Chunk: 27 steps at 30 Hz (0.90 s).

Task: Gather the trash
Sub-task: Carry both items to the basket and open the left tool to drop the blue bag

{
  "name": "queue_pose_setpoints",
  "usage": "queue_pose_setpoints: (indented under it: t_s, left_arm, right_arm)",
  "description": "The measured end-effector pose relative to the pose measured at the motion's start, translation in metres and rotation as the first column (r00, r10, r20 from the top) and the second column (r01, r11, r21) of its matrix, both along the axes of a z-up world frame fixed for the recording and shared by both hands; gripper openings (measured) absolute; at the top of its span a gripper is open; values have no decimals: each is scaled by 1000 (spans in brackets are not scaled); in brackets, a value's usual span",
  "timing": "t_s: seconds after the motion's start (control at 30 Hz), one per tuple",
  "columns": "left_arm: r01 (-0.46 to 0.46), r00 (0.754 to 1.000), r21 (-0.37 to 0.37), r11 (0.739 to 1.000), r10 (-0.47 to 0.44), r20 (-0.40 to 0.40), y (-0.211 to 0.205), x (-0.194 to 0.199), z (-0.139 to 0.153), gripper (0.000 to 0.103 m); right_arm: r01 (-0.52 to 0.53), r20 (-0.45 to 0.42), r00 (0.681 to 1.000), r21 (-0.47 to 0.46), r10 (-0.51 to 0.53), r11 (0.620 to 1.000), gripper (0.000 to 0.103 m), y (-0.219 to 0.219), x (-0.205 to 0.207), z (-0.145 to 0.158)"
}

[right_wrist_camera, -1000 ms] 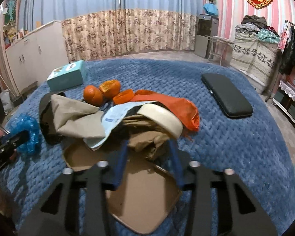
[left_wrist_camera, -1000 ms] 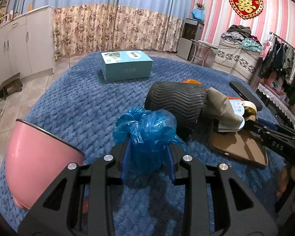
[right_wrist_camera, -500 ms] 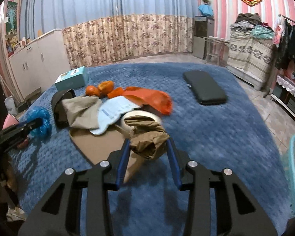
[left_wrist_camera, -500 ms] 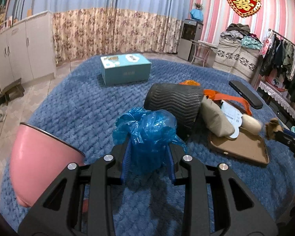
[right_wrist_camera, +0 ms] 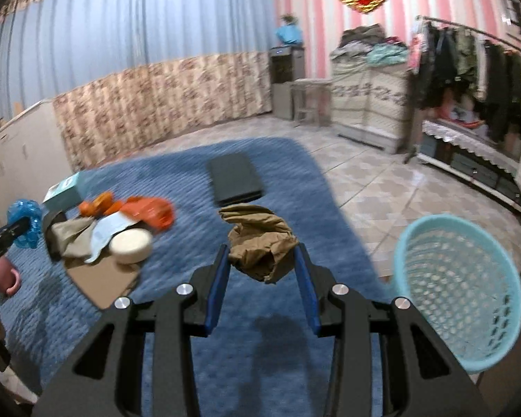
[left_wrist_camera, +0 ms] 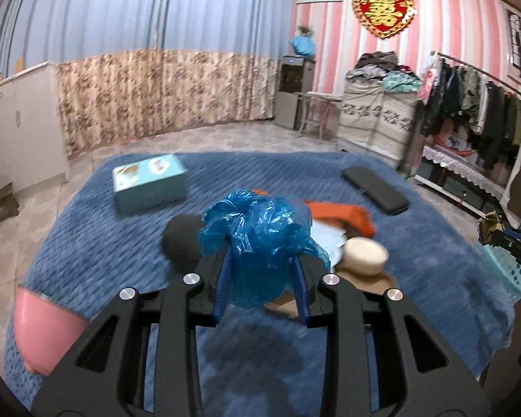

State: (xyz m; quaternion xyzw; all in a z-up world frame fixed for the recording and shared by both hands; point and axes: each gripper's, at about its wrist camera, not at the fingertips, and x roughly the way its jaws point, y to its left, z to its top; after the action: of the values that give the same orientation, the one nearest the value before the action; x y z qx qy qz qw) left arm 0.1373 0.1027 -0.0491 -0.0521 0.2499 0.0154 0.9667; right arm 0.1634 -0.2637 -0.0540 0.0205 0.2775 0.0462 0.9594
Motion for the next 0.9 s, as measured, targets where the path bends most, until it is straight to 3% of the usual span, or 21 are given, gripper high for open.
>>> queue_pose_setpoints:
  t_s: [0.47,0.9]
  left_arm:
    - [194,980,15,981,-194,41,-108,29,25,30]
    - [384,919,34,923,-385,86,-224,52,39,30]
  right_arm:
    - [282,44,958,30,-283,959,38,-117,-22,22]
    - [417,14,909,18,-417,909,38,-178,-26,10]
